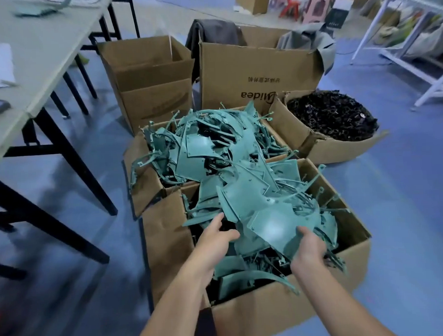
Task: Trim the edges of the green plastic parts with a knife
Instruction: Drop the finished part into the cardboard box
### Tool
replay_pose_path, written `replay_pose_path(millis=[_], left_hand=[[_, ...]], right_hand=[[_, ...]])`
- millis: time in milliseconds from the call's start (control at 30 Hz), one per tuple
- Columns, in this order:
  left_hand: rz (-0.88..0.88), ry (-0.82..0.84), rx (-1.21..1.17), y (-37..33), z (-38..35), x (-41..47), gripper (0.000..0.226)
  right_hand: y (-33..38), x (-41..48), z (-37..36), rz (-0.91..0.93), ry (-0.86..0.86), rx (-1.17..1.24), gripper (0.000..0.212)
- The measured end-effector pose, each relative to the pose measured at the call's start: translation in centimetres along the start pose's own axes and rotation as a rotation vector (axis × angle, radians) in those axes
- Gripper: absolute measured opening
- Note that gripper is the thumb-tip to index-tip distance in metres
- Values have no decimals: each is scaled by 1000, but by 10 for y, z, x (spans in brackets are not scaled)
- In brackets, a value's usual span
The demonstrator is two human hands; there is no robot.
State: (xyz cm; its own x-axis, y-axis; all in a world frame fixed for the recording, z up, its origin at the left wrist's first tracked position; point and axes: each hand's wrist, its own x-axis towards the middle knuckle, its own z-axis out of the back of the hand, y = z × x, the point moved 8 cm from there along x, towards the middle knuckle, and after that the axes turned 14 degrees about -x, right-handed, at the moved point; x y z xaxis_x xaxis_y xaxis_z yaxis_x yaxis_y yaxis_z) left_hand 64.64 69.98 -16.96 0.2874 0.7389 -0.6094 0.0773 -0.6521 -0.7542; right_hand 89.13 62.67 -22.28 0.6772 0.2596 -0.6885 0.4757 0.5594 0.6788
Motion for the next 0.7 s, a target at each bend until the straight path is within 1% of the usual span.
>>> replay_pose_path(millis=[67, 133, 167, 200, 300, 333, 400, 467, 500, 567, 633, 700], left_hand=[[66, 18, -9, 20, -8, 1, 72], [159, 28, -119, 46, -16, 2, 66], [212, 27, -188, 61, -17, 1, 59], [248, 17, -244, 73, -16, -1, 55], [287, -54, -294, 97, 2, -4, 72], [293, -78, -307, 99, 8, -5, 73], [292, -110, -343, 100, 19, -5, 70], [271, -127, -346, 95, 29, -4, 67], [259, -135, -344, 91, 33, -4, 67], [237, -149, -343, 82, 44, -4, 67], [221, -141, -412, 72, 52, -5, 64], [186, -131, -485, 60, 62, -8, 49]], right_hand=[[-44, 4, -11, -116, 33, 17, 16], [-80, 3, -34, -227, 126, 48, 14], [-92, 3, -46, -261, 179, 21, 13], [-101, 4, -57, -265, 237, -39, 15], [-123, 12, -79, -241, 380, -323, 28], [-129, 17, -80, -238, 403, -407, 30], [-135, 29, -75, -221, 389, -561, 30], [-136, 32, -67, -203, 362, -657, 30], [-135, 31, -65, -184, 366, -692, 34], [-139, 22, -64, -181, 398, -740, 41], [-146, 12, -67, -201, 408, -739, 39], [-152, -8, -82, -188, 433, -692, 33]])
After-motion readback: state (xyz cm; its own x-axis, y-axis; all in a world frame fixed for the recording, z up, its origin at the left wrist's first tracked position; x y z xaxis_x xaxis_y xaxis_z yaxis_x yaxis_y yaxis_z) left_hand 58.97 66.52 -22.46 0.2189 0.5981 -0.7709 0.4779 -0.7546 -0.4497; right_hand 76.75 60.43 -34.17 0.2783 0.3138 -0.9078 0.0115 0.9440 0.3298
